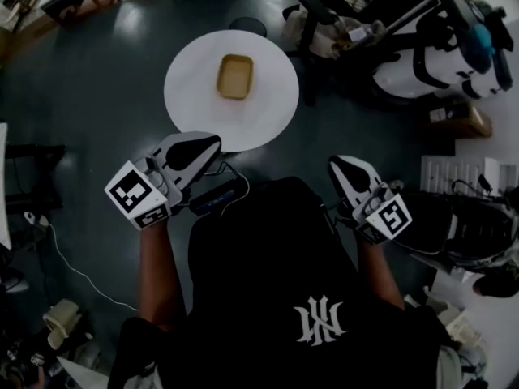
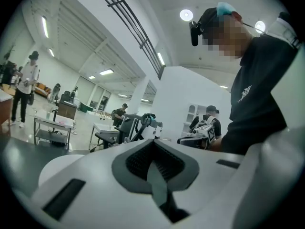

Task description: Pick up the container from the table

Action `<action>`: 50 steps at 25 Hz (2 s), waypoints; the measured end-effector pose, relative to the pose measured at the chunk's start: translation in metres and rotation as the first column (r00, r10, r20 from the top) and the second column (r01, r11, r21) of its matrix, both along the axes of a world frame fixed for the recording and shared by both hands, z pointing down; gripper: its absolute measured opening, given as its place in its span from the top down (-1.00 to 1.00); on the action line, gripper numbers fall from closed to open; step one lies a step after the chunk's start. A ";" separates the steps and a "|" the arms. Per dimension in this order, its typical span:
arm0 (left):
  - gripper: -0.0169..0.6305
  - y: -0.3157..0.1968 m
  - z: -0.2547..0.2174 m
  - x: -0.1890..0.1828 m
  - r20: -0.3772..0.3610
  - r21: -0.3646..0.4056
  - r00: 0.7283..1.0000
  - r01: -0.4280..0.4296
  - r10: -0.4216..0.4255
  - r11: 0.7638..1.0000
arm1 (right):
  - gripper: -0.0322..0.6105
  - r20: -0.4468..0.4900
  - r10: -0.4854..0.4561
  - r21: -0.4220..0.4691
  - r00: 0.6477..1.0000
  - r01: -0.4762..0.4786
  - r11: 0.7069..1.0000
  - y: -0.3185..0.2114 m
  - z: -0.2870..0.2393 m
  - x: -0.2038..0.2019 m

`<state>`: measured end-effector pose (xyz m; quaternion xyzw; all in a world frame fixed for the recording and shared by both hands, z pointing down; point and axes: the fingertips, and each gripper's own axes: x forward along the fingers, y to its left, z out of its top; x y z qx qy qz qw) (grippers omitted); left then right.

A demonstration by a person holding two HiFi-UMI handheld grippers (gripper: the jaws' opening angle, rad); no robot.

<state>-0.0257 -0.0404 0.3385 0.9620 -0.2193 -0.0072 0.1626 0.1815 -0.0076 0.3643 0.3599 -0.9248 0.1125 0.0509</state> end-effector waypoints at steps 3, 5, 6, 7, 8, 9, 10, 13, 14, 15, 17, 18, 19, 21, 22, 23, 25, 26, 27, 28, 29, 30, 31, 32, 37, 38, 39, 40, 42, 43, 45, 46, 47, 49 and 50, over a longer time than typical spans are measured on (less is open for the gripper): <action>0.94 -0.008 0.010 -0.015 0.014 -0.024 0.997 0.078 -0.078 0.997 | 0.78 0.011 -0.079 -0.017 0.997 0.080 0.997 -0.029 0.007 -0.013; 0.94 -0.018 0.018 -0.025 0.018 -0.046 0.990 0.144 -0.143 0.989 | 0.78 0.017 -0.141 -0.033 0.990 0.141 0.989 -0.052 0.013 -0.020; 0.94 -0.024 0.021 -0.030 0.020 -0.057 0.983 0.183 -0.182 0.981 | 0.78 0.020 -0.175 -0.041 0.984 0.176 0.984 -0.064 0.017 -0.023; 0.94 -0.031 0.023 -0.035 0.023 -0.067 0.974 0.224 -0.223 0.972 | 0.78 0.022 -0.210 -0.048 0.977 0.211 0.976 -0.078 0.020 -0.027; 0.94 -0.038 0.023 -0.039 0.027 -0.072 0.964 0.265 -0.264 0.962 | 0.78 0.024 -0.244 -0.055 0.969 0.245 0.968 -0.092 0.023 -0.030; 0.94 -0.045 0.022 -0.042 0.032 -0.075 0.953 0.303 -0.302 0.950 | 0.78 0.027 -0.278 -0.062 0.960 0.279 0.958 -0.108 0.026 -0.033; 0.94 -0.052 0.021 -0.044 0.035 -0.078 0.941 0.339 -0.337 0.938 | 0.78 0.030 -0.312 -0.068 0.950 0.313 0.947 -0.123 0.027 -0.037; 0.94 -0.068 0.018 -0.048 0.037 -0.092 0.903 0.429 -0.427 0.899 | 0.78 0.041 -0.428 -0.070 0.903 0.430 0.900 -0.160 0.026 -0.052; 0.94 -0.073 0.019 -0.049 0.039 -0.099 0.890 0.456 -0.455 0.884 | 0.78 0.043 -0.466 -0.066 0.884 0.468 0.881 -0.171 0.026 -0.056; 0.94 -0.079 0.022 -0.051 0.044 -0.110 0.874 0.485 -0.484 0.867 | 0.78 0.047 -0.500 -0.065 0.865 0.502 0.863 -0.181 0.025 -0.059; 0.94 -0.090 0.027 -0.054 0.057 -0.135 0.836 0.547 -0.545 0.826 | 0.78 0.064 -0.552 -0.065 0.832 0.555 0.829 -0.199 0.024 -0.062; 0.94 -0.095 0.029 -0.055 0.063 -0.145 0.816 0.576 -0.574 0.804 | 0.78 0.069 -0.571 -0.064 0.818 0.575 0.815 -0.209 0.024 -0.062; 0.94 -0.099 0.031 -0.056 0.071 -0.154 0.798 0.602 -0.599 0.783 | 0.78 0.067 -0.589 -0.065 0.805 0.593 0.803 -0.219 0.024 -0.061; 0.94 -0.108 0.035 -0.054 0.093 -0.172 0.764 0.644 -0.639 0.745 | 0.78 0.052 -0.614 -0.076 0.788 0.616 0.784 -0.241 0.027 -0.057; 0.94 -0.112 0.037 -0.052 0.103 -0.180 0.749 0.662 -0.655 0.728 | 0.78 0.039 -0.619 -0.090 0.784 0.620 0.779 -0.253 0.031 -0.054; 0.94 -0.116 0.039 -0.051 0.111 -0.189 0.734 0.677 -0.670 0.711 | 0.78 0.025 -0.621 -0.108 0.783 0.620 0.777 -0.265 0.035 -0.053; 0.94 -0.121 0.043 -0.051 0.115 -0.211 0.706 0.705 -0.699 0.677 | 0.78 -0.005 -0.629 -0.146 0.778 0.621 0.770 -0.286 0.044 -0.054; 0.94 -0.123 0.046 -0.052 0.116 -0.227 0.692 0.716 -0.712 0.660 | 0.78 -0.019 -0.639 -0.162 0.769 0.628 0.761 -0.294 0.048 -0.056; 0.94 -0.125 0.050 -0.052 0.118 -0.244 0.681 0.726 -0.723 0.643 | 0.78 -0.031 -0.651 -0.178 0.758 0.637 0.750 -0.301 0.053 -0.059; 0.94 -0.128 0.056 -0.052 0.123 -0.262 0.671 0.733 -0.732 0.628 | 0.77 -0.043 -0.666 -0.191 0.745 0.648 0.737 -0.308 0.058 -0.062; 0.94 -0.131 0.063 -0.052 0.131 -0.282 0.661 0.739 -0.738 0.612 | 0.77 -0.056 -0.680 -0.204 0.731 0.659 0.724 -0.315 0.064 -0.066; 0.94 -0.132 0.071 -0.053 0.140 -0.303 0.651 0.746 -0.746 0.593 | 0.77 -0.071 -0.696 -0.216 0.715 0.670 0.710 -0.321 0.072 -0.071; 0.94 -0.131 0.080 -0.054 0.147 -0.327 0.637 0.754 -0.757 0.570 | 0.77 -0.086 -0.712 -0.230 0.697 0.681 0.695 -0.325 0.081 -0.077; 0.93 -0.129 0.089 -0.054 0.151 -0.354 0.620 0.761 -0.770 0.543 | 0.77 -0.099 -0.727 -0.248 0.680 0.691 0.679 -0.328 0.089 -0.082; 0.93 -0.131 0.128 -0.049 0.170 -0.466 0.547 0.777 -0.820 0.422 | 0.76 -0.097 -0.774 -0.292 0.626 0.725 0.624 -0.356 0.117 -0.104; 0.93 -0.134 0.136 -0.047 0.171 -0.488 0.535 0.775 -0.827 0.401 | 0.75 -0.091 -0.782 -0.296 0.616 0.733 0.612 -0.360 0.121 -0.109; 0.93 -0.136 0.145 -0.046 0.170 -0.509 0.524 0.772 -0.835 0.380 | 0.74 -0.090 -0.793 -0.303 0.603 0.742 0.599 -0.362 0.126 -0.114; 0.92 -0.137 0.154 -0.044 0.169 -0.528 0.512 0.768 -0.842 0.361 | 0.72 -0.092 -0.805 -0.313 0.587 0.750 0.583 -0.363 0.132 -0.119; 0.84 -0.141 0.174 -0.044 0.173 -0.552 0.494 0.765 -0.852 0.331 | 0.61 -0.099 -0.829 -0.335 0.550 0.766 0.549 -0.363 0.147 -0.131; 0.80 -0.143 0.184 -0.044 0.181 -0.562 0.489 0.764 -0.853 0.318 | 0.59 -0.102 -0.840 -0.345 0.533 0.773 0.533 -0.363 0.154 -0.137; 0.75 -0.150 0.202 -0.040 0.198 -0.588 0.486 0.754 -0.852 0.293 | 0.58 -0.111 -0.858 -0.366 0.501 0.782 0.504 -0.364 0.169 -0.147; 0.74 -0.152 0.211 -0.038 0.204 -0.605 0.484 0.746 -0.851 0.279 | 0.57 -0.118 -0.866 -0.378 0.485 0.785 0.491 -0.364 0.176 -0.151; 0.72 -0.155 0.221 -0.035 0.209 -0.623 0.481 0.737 -0.851 0.263 | 0.56 -0.126 -0.874 -0.389 0.470 0.786 0.479 -0.364 0.183 -0.154; 0.65 -0.159 0.239 -0.028 0.219 -0.659 0.472 0.717 -0.854 0.228 | 0.52 -0.139 -0.885 -0.413 0.445 0.786 0.460 -0.365 0.198 -0.159; 0.61 -0.161 0.247 -0.025 0.221 -0.676 0.468 0.706 -0.856 0.211 | 0.50 -0.142 -0.888 -0.425 0.437 0.784 0.453 -0.367 0.205 -0.161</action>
